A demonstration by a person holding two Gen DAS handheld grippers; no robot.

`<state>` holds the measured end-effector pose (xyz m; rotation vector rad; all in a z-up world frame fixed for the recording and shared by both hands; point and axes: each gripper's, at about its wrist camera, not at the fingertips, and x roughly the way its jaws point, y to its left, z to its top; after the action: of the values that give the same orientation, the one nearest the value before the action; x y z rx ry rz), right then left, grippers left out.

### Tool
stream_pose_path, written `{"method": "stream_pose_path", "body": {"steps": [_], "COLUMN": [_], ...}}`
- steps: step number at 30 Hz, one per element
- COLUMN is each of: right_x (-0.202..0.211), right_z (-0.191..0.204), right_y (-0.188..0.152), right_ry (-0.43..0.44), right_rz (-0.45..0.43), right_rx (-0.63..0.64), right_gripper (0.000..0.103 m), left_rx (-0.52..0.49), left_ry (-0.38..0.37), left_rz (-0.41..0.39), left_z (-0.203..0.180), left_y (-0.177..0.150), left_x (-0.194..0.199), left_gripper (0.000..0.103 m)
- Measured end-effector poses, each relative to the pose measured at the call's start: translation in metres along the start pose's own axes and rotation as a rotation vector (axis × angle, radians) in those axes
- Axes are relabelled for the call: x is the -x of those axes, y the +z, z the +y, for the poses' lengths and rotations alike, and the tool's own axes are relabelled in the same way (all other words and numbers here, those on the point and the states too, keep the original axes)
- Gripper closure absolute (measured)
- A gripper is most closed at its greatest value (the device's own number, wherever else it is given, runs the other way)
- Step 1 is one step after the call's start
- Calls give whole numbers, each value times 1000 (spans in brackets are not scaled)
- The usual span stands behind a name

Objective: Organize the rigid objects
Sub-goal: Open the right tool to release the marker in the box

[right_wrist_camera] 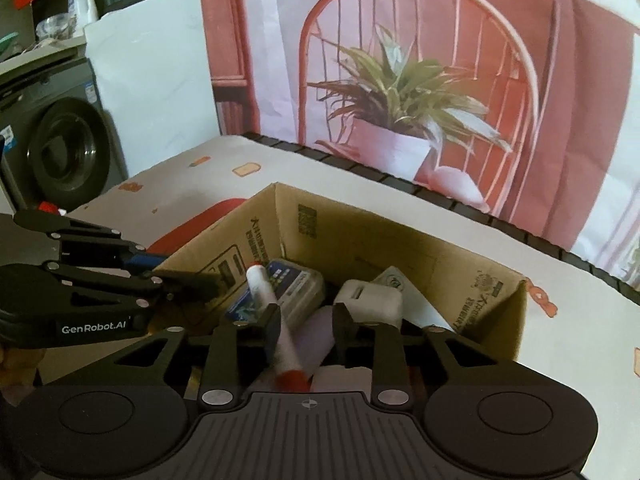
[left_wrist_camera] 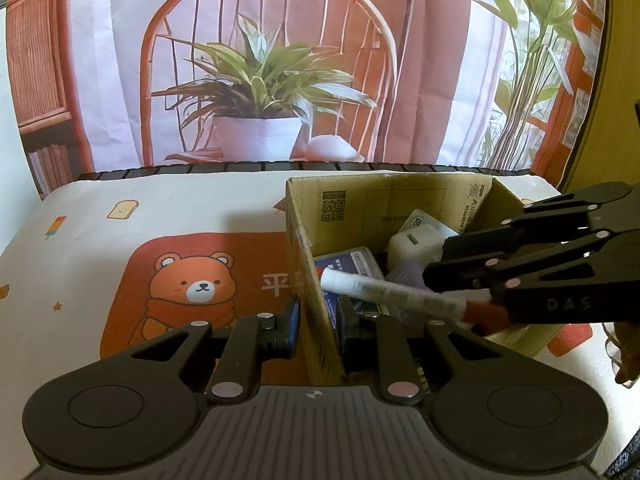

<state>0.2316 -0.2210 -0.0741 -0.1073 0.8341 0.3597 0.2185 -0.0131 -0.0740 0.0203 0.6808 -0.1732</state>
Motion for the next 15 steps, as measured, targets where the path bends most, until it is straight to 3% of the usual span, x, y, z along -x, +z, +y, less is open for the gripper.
{"method": "stream_pose_path", "body": {"steps": [5,14,15], "right_x": [15,47,50], "right_z": [-3,-5,-4], "right_y": [-4,-8,-8], "right_ry": [-50,-267,-286], "right_rz": [-57,-144,-150], "right_rx": [-42,-117,-130], "right_gripper": [47,0,1], "left_rx": [0,1,1], "left_ry": [0,3,4], "left_rz": [1,3,4], "left_z": [0,-1,-1], "left_y": [0,0,0], "left_x": [0,0,0], "left_gripper": [82,81,82]}}
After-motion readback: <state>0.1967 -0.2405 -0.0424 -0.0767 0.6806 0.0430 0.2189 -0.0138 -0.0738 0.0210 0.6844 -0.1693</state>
